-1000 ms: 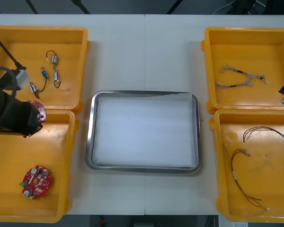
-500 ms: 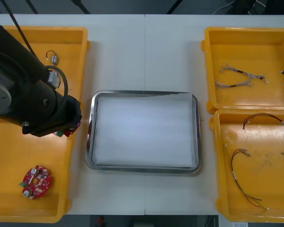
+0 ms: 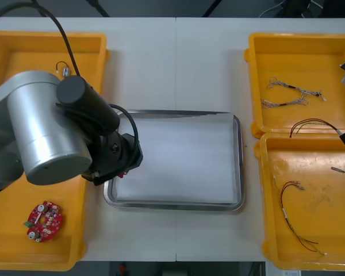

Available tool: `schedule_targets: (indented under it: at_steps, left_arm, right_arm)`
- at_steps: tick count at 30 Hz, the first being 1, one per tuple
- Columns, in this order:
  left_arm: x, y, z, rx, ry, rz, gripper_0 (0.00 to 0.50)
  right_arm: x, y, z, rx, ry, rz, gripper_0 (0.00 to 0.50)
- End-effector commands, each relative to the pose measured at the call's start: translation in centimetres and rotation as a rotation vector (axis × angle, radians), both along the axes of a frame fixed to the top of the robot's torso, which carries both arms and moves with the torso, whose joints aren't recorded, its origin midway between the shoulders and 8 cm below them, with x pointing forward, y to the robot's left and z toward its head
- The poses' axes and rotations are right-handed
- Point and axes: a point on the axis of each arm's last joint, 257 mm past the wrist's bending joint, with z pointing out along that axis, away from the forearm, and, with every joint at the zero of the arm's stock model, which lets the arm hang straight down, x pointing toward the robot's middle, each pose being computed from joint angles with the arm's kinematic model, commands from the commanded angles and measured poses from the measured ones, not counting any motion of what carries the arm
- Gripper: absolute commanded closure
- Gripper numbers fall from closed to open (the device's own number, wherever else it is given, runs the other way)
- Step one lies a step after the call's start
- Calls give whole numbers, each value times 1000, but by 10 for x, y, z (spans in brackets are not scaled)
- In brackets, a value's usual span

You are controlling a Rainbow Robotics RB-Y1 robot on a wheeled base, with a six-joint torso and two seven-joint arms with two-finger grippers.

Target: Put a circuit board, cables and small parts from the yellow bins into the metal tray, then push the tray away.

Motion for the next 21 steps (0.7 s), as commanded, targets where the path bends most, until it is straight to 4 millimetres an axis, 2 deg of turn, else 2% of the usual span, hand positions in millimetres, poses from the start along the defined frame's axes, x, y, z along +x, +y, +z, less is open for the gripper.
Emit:
schedule_targets:
  at_steps: [1, 7, 16, 21]
  left_arm:
    - [0, -28, 1, -5, -38, -12, 500]
    - [-1, -41, -12, 2, -29, -8, 500]
    - [13, -47, -34, 28, -35, 19, 500]
    - [17, -58, -45, 11, -28, 15, 500]
  right_arm:
    - [6, 11, 7, -29, -24, 3, 500]
    - [9, 15, 0, -40, -21, 9, 500]
    - [10, 17, 0, -39, -27, 18, 500]
    - [10, 17, 0, -39, -27, 18, 500]
